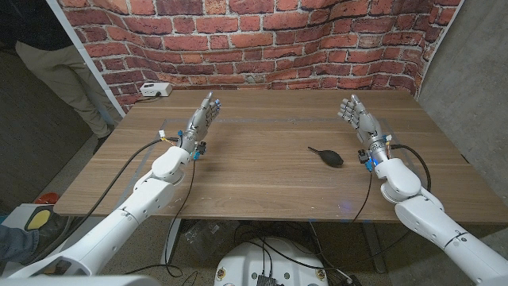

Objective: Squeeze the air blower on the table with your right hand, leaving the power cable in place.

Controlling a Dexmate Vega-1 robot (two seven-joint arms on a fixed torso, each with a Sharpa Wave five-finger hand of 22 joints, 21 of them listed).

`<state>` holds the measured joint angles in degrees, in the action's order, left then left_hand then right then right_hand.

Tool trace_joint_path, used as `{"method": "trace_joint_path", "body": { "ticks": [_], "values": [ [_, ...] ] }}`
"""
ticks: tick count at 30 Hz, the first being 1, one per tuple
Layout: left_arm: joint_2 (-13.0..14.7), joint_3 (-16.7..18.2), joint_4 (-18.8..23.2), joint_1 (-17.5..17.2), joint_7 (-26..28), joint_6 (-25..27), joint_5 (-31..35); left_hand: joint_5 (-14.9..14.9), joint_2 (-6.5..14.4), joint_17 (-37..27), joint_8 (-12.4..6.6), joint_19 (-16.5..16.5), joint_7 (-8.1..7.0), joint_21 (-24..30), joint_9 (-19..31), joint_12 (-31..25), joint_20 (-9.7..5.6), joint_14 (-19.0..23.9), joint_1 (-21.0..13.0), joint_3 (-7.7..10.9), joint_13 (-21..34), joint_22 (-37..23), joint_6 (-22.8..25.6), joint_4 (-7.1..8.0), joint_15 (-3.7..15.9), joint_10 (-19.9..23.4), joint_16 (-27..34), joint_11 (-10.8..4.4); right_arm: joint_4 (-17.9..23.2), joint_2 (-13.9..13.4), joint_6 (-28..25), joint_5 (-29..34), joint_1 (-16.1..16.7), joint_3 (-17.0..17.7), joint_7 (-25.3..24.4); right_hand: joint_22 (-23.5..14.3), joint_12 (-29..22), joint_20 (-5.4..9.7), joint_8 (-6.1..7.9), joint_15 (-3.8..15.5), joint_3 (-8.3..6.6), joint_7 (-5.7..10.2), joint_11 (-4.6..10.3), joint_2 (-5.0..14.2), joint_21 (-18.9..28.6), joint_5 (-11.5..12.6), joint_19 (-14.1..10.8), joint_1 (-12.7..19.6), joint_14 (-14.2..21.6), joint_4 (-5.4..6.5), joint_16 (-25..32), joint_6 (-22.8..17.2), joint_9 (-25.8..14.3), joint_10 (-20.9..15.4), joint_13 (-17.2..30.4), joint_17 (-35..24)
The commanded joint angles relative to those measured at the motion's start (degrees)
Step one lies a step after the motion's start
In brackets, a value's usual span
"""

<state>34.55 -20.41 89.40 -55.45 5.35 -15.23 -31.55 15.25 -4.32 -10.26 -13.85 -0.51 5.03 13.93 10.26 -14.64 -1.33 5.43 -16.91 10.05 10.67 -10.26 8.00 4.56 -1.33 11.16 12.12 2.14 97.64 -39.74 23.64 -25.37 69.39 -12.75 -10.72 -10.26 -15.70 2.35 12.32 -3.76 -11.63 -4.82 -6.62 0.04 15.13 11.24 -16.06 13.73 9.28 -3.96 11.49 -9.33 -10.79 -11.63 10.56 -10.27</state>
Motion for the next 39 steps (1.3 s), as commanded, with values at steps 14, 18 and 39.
{"method": "trace_joint_path", "body": {
  "ticks": [14, 18, 39],
  "values": [
    [1.19, 0.44, 1.35, -2.1, -1.09, -0.92, -0.08, -0.19, 0.67, -0.1, 0.36, 0.25, 0.02, -0.4, 0.3, 0.5, -0.14, 0.42, -0.24, 0.02, 0.17, -0.12, 0.46, -0.26, 0.04, 0.0, -0.31, 0.03, 9.12, -0.31, -0.62, 12.1, 12.13, 5.79, -9.0, -0.16, -0.5, 0.68, 1.04, 0.48, -1.04, 2.42, 1.68, 0.25, -0.05, -0.54, -1.76, 2.59, 1.66, -1.69, -0.04, -3.84, -0.24, -2.79, 0.15, -0.02],
    [1.14, 0.2, 1.52, -2.27, -1.14, -1.23, 0.31, -0.24, 0.77, -0.1, 0.42, 0.25, -0.04, -0.47, 0.31, 0.52, -0.05, 0.48, -0.35, 0.02, 0.17, -0.12, 0.58, -0.28, 0.06, 0.23, -0.39, 0.0, 10.45, 0.59, -2.8, 18.97, 13.37, 6.32, -13.42, -0.18, -0.62, 0.61, 1.18, 0.69, -1.08, 2.93, 2.18, 0.19, 0.01, -0.64, -2.37, 2.88, 2.4, -1.97, 0.05, -4.63, -0.25, -3.48, 0.16, -0.02],
    [2.8, 0.14, 3.74, -2.75, -0.14, -0.34, 2.85, -0.51, 1.29, -0.13, 1.37, 0.72, -0.33, -0.98, 0.33, 1.52, 0.02, -0.63, -0.83, -0.02, 0.22, -0.15, -0.43, -0.37, 0.06, -0.95, -1.16, 0.05, 15.48, 1.39, -9.81, 36.75, 17.37, 8.61, -19.97, -0.25, -0.07, -0.31, 0.77, 0.32, -1.3, 4.63, 2.76, 0.14, -0.64, -0.71, -2.59, 3.77, 2.54, -2.8, -0.61, -5.21, -0.43, -3.54, 0.28, -0.09]
  ]
}}
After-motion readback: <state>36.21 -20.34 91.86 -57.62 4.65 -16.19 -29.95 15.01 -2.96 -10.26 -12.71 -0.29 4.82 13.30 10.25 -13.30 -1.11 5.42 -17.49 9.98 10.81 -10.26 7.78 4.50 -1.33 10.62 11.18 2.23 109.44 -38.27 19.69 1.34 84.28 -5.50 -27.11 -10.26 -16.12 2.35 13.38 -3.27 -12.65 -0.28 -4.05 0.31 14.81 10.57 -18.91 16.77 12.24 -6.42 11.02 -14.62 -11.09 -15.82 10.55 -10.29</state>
